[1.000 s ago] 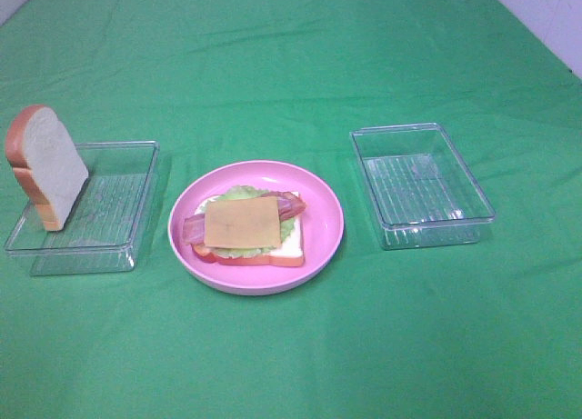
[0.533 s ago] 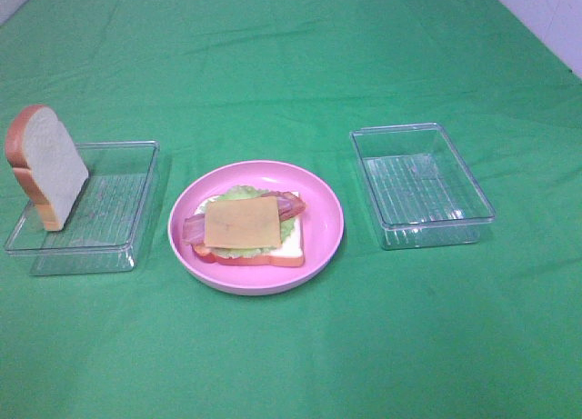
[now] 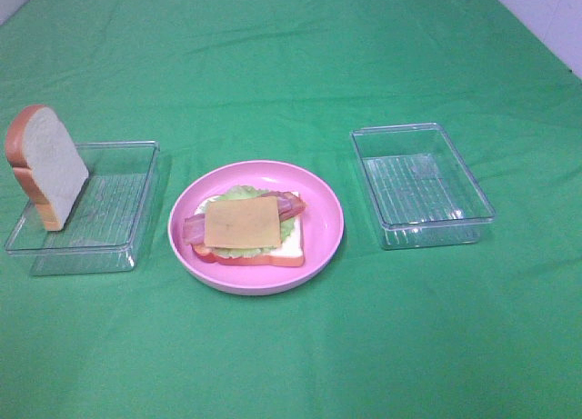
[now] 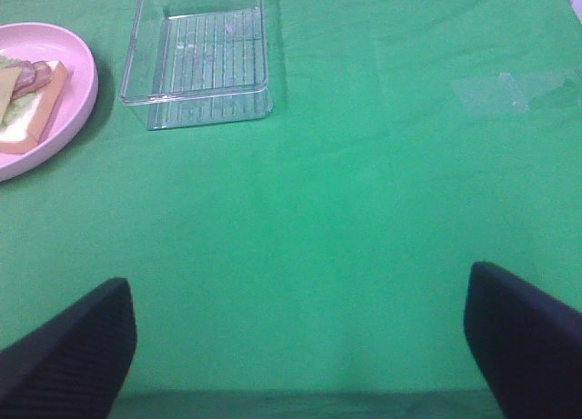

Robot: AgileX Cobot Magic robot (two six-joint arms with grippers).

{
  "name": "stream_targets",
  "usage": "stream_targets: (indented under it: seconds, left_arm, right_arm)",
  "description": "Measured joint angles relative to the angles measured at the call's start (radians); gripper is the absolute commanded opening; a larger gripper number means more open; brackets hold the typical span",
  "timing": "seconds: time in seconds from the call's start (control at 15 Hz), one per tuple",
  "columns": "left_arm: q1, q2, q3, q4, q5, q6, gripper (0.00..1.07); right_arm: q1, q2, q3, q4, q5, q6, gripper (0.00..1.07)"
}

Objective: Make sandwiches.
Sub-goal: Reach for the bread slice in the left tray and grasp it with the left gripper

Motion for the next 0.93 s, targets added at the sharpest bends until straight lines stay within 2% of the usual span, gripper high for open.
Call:
stream_targets:
  seconds: [0.07,0.13,0.2,0.33,0.4,0.67,0.8,0.93]
  left_arm:
    - [0.0,0.055,-0.028,0.0,0.028,0.026,0.98]
    - [0.0,0.198,-0.104,0.0,0.091,0.087,0.98]
    - [0.0,0.294,-0.15,0.0,0.107,0.088,0.98]
    - [0.0,0.478,-0.238,0.006,0.109,0.055,0.98]
    - [0.0,0.514,-0.256,0.007,0.109,0.047,0.98]
    - [0.0,0.858,-0.449,0.027,0.113,-0.042,0.98]
    - [0.0,1.055,-0.575,0.021,0.116,-0.039,0.98]
    - [0.0,1.277,-0.755,0.006,0.115,-0.024,0.98]
  right_arm:
    - [0.0,0.0,0.0,0.0,0.0,0.0,0.94]
    - [0.0,0.0,0.0,0.0,0.0,0.0,0.94]
    - [0.0,0.0,0.0,0.0,0.0,0.0,0.94]
    - [0.0,0.0,0.0,0.0,0.0,0.0,0.94]
    - [0.0,0.0,0.0,0.0,0.0,0.0,0.94]
    - [0.0,0.0,0.0,0.0,0.0,0.0,0.94]
    - [0.0,0.0,0.0,0.0,0.0,0.0,0.94]
    - [0.0,0.0,0.0,0.0,0.0,0.0,0.94]
